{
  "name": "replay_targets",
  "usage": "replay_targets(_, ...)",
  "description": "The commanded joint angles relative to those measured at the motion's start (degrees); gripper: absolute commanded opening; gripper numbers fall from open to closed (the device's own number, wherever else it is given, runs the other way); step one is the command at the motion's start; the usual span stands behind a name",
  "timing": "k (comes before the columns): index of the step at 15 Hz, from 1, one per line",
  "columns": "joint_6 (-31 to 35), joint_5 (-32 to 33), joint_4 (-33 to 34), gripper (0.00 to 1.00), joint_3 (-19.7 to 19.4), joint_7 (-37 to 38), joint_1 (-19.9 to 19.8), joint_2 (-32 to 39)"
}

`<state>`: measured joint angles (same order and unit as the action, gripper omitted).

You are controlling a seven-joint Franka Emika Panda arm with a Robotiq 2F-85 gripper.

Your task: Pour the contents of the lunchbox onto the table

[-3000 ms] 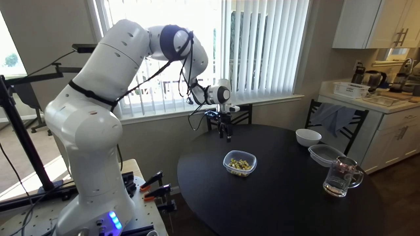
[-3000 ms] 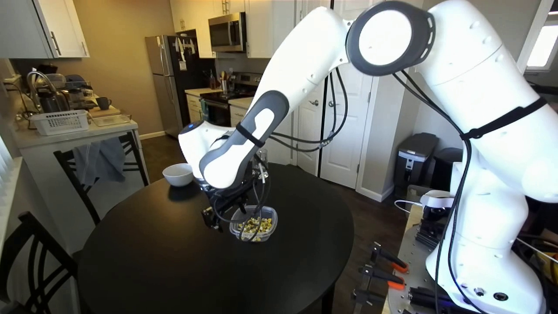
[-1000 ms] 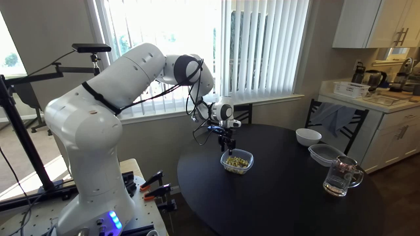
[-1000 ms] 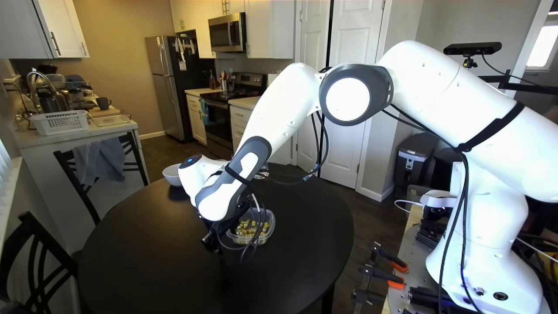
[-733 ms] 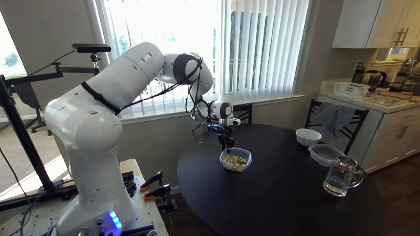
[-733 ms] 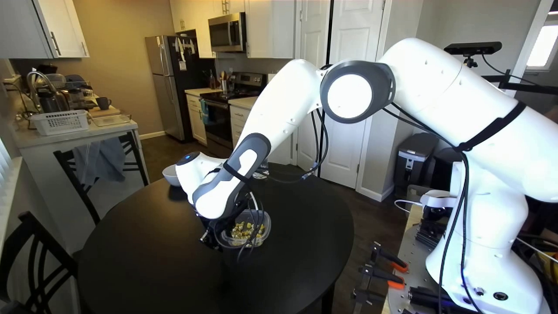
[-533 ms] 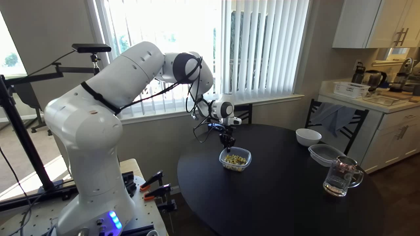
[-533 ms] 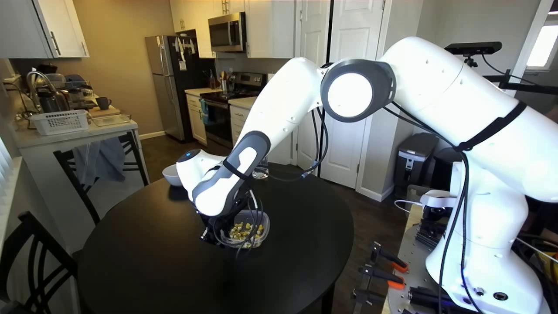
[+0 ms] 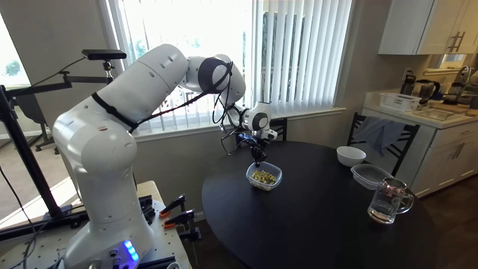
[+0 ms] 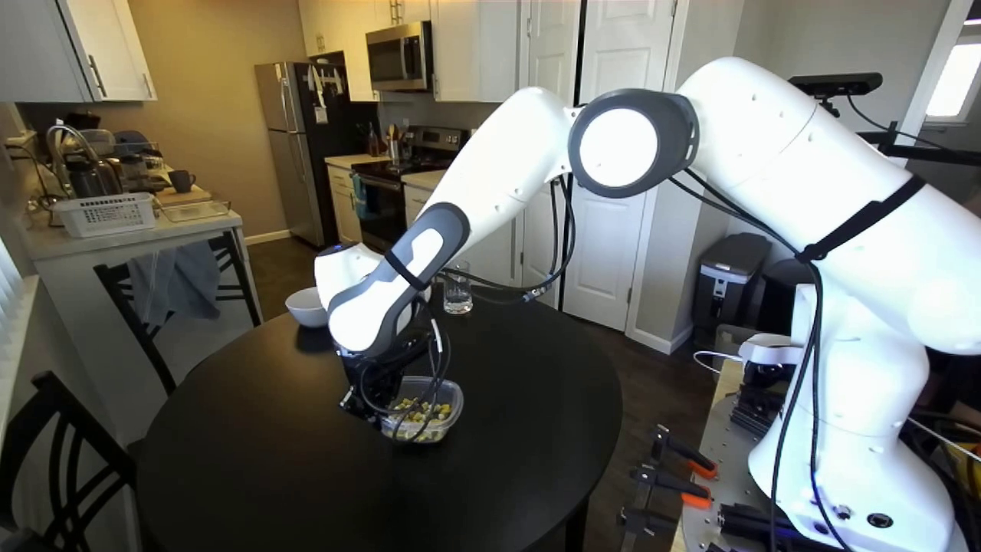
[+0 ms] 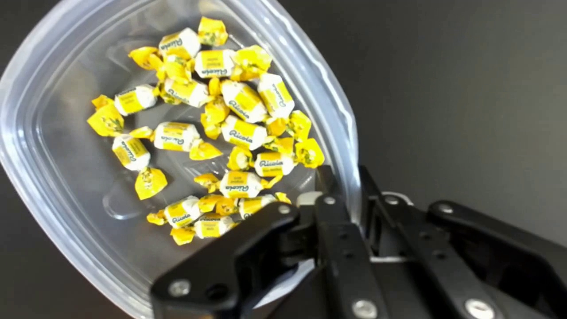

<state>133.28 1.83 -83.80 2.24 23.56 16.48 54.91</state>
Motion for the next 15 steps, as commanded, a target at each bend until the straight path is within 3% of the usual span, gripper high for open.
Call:
replay_targets(1, -0.7, -6.5, -2.6, 0.02, 6.4, -10.0, -5.5, -4.2)
replay_targets(8, -3.1, -17.3, -2.9, 0.02, 16.5, -30.9, -14.6, -6.6)
replay_targets(15, -17.1, -27.7, -1.4, 0.02, 22.1, -47.7, -21.7, -5.6)
